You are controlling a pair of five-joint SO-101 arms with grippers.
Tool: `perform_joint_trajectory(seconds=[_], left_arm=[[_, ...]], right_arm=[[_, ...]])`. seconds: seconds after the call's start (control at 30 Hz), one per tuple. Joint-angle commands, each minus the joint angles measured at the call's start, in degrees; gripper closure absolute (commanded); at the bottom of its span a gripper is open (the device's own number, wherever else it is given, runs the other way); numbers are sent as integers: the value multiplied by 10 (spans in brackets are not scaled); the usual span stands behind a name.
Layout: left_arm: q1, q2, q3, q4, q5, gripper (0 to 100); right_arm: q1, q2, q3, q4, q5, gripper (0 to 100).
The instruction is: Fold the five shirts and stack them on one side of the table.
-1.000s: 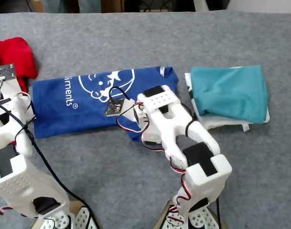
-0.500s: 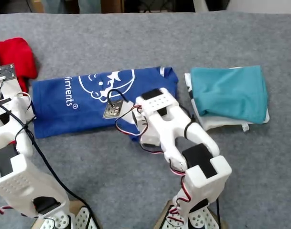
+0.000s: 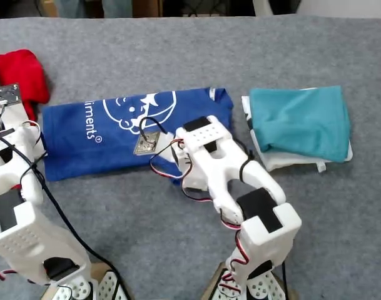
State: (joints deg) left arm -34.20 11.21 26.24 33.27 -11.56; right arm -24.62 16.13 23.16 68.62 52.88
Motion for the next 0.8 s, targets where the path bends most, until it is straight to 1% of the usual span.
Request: perform_joint_trajectory(seconds=[0.0, 0.13, 0.27, 0.37, 0.47, 0.63, 0.77], left_arm=[[-5, -4, -18, 3, 1, 953], [-5, -4, -18, 2, 3, 953], [-5, -4, -17, 1, 3, 954], [-5, -4, -17, 1, 3, 954], [-5, -4, -17, 1, 3, 954], [-5, -4, -17, 2, 3, 954], [-5, -4, -17, 2, 3, 954]], right_arm=[[-8, 38, -13, -23, -4, 863], [4, 41, -29, -25, -4, 940], [25, 42, -48, -25, -4, 984], [32, 42, -68, -17, -4, 984], [31, 42, -99, 13, -4, 984], [32, 42, -178, 62, -2, 984], [32, 47, -242, 79, -1, 984]])
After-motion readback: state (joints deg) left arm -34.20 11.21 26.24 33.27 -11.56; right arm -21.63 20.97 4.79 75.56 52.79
